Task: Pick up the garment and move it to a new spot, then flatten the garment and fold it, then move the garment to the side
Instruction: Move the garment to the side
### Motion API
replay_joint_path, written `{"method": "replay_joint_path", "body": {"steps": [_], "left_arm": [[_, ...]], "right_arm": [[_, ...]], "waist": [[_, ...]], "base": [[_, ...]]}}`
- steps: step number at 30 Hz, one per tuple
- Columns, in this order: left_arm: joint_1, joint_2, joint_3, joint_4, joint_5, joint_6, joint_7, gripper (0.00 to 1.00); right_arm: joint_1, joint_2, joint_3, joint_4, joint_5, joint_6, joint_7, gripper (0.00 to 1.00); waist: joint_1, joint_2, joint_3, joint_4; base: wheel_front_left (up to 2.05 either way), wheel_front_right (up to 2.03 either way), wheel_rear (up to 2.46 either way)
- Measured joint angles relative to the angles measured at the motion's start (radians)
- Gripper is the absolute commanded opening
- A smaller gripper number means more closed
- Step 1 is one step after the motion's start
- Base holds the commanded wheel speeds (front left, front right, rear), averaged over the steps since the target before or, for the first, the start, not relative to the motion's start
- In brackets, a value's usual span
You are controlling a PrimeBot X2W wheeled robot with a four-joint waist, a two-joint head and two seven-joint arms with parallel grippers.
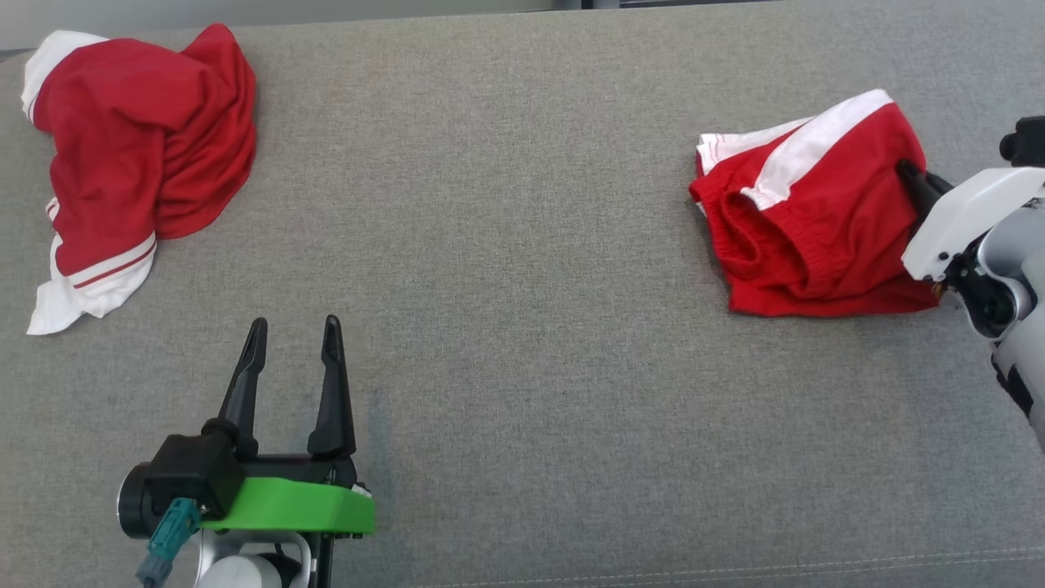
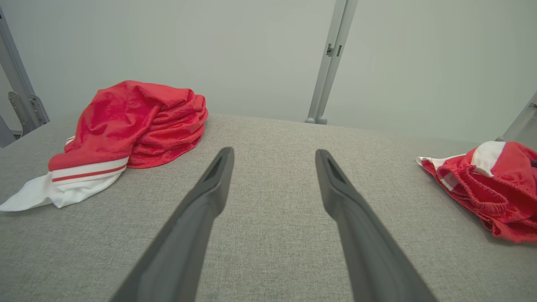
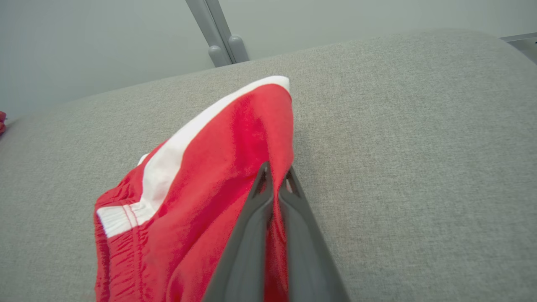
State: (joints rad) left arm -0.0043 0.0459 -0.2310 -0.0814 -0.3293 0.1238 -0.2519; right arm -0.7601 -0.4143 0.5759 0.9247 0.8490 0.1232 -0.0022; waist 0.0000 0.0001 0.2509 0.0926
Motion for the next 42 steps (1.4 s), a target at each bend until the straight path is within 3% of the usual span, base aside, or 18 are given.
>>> {"method": "replay_joint_path", "body": {"steps": [18,22,40,41,42], "left_arm": [[-0.058,0.011,-0.04,-0.107,0.072,0.0,0.0,1.0],[-0.06,0.017,-0.046,-0.123,0.089,0.0,0.005,1.0],[-0.09,0.033,-0.055,-0.153,0.107,0.0,0.032,1.0],[-0.091,0.033,-0.054,-0.154,0.107,0.0,0.032,1.0],[-0.092,0.033,-0.054,-0.154,0.107,0.0,0.033,1.0]], "right_arm": [[-0.178,-0.186,0.006,0.054,-0.079,-0.003,0.03,0.0],[-0.216,-0.194,0.005,0.055,-0.091,-0.014,0.03,0.0],[-0.287,-0.242,0.053,0.089,-0.213,-0.111,-0.039,0.0],[-0.287,-0.242,0.055,0.094,-0.222,-0.117,-0.043,0.06],[-0.287,-0.242,0.055,0.097,-0.227,-0.124,-0.05,0.23]], "waist": [[0.0,0.0,0.13,-0.014],[0.0,0.0,0.157,-0.018],[0.0001,0.0,0.235,-0.015],[0.0001,0.0,0.237,-0.015],[0.0001,0.0,0.238,-0.014]], "base": [[0.0,0.0,0.0],[0.0,0.0,0.0],[0.0,0.0,0.0],[0.0,0.0,0.0],[0.0,0.0,0.0]]}}
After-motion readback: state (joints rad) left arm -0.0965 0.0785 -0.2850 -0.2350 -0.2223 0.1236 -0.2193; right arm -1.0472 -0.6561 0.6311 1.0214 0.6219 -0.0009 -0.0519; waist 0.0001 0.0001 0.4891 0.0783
